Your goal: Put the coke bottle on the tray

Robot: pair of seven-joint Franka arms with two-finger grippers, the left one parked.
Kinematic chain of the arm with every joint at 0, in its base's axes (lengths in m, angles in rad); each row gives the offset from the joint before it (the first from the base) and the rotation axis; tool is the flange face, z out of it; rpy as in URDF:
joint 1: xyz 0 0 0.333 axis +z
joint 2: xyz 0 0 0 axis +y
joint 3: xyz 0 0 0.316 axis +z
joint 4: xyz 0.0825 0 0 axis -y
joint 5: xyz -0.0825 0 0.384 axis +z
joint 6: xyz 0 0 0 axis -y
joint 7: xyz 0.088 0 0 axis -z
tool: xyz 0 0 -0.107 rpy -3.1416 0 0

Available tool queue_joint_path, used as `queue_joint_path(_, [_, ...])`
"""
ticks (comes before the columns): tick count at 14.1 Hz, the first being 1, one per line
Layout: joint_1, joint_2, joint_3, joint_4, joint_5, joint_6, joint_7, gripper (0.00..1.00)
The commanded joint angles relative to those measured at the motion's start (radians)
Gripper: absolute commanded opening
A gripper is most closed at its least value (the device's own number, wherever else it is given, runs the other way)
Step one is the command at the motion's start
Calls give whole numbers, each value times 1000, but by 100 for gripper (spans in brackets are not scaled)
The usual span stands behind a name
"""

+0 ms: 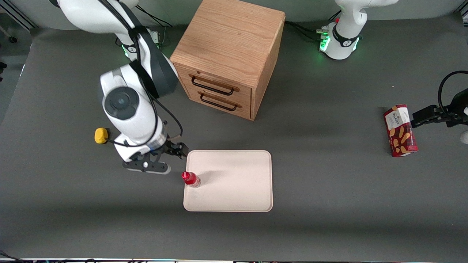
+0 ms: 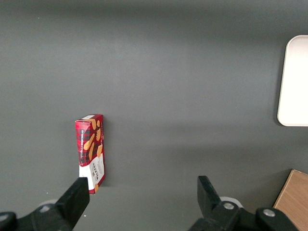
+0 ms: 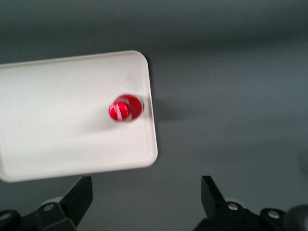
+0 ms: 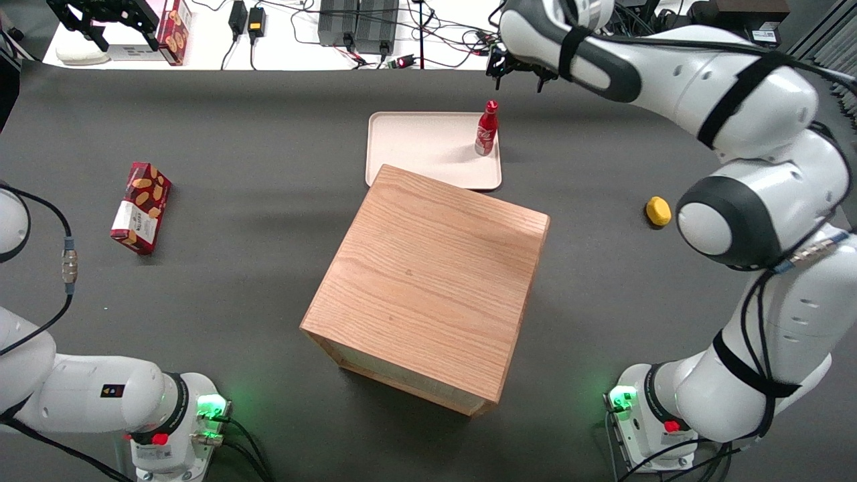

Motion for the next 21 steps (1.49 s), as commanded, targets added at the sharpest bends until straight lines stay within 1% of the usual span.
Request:
queue_joint_path(1, [11,-102,10,-18,-25,-122,36,100])
queue_joint_path(5, [-6,-216,22,-26,-24,-259,20,100])
queue_joint_path(6, [-18,-238,27,-32,-22,-277,13,100])
queue_joint_path(8, [-71,-279,43,-54,-14,-299,-24,100])
queue_joint_path(9, [-114,-303,62,-73,-13,-301,-73,100])
queue_joint_path(11, [-232,-350,125,-116,-11,-301,-186,100])
queue_joint_path(13, [-339,-362,186,-121,-11,-301,-246,100])
queue_joint_path(15, [-471,-368,258,-121,-10,-301,-332,100])
queue_joint_path(17, [-522,-377,261,-132,16,-296,-392,100])
queue_joint_path(18, [-544,-380,260,-135,16,-295,-407,100])
queue_joint_path(19, [-546,-379,248,-135,18,-295,-417,100])
queue_joint_path(21, [-530,-373,183,-133,29,-291,-421,100])
